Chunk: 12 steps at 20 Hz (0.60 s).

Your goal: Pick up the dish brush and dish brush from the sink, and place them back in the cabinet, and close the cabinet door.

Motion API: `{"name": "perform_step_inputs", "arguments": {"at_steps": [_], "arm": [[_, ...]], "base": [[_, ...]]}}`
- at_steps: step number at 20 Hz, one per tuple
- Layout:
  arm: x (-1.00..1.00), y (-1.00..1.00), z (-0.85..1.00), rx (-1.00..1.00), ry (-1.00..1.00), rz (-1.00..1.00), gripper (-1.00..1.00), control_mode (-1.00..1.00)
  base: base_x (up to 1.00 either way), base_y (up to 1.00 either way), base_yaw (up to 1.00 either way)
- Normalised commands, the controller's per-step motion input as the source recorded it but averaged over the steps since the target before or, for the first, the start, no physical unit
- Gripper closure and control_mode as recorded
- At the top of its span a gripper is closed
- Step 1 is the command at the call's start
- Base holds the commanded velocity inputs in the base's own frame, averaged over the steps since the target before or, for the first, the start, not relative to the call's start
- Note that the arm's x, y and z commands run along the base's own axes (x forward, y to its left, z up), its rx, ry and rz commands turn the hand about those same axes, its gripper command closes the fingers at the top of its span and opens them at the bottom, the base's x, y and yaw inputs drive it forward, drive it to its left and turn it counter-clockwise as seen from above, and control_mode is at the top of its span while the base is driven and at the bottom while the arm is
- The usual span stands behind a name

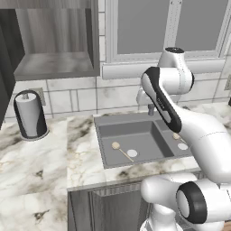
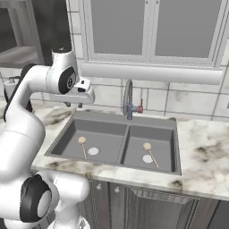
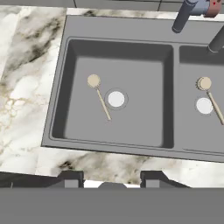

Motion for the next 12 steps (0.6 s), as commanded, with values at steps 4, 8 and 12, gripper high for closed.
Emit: {"name": "perform_step_inputs", "arguments": {"at_steps": [4,8,12], "arm": [[0.0,-0.13,0.0,0.0,0.0,0.01,-1.0,-1.0],[0.0,-0.44,-0.18,0.0,0.0,0.07,-1.0,-1.0],[0.0,-0.66,-0.27,0.0,0.0,0.11,-1.0,-1.0]], "base": [[0.0,0.0,0.0],[0.0,0.0,0.0],[0.0,0.0,0.0]]}}
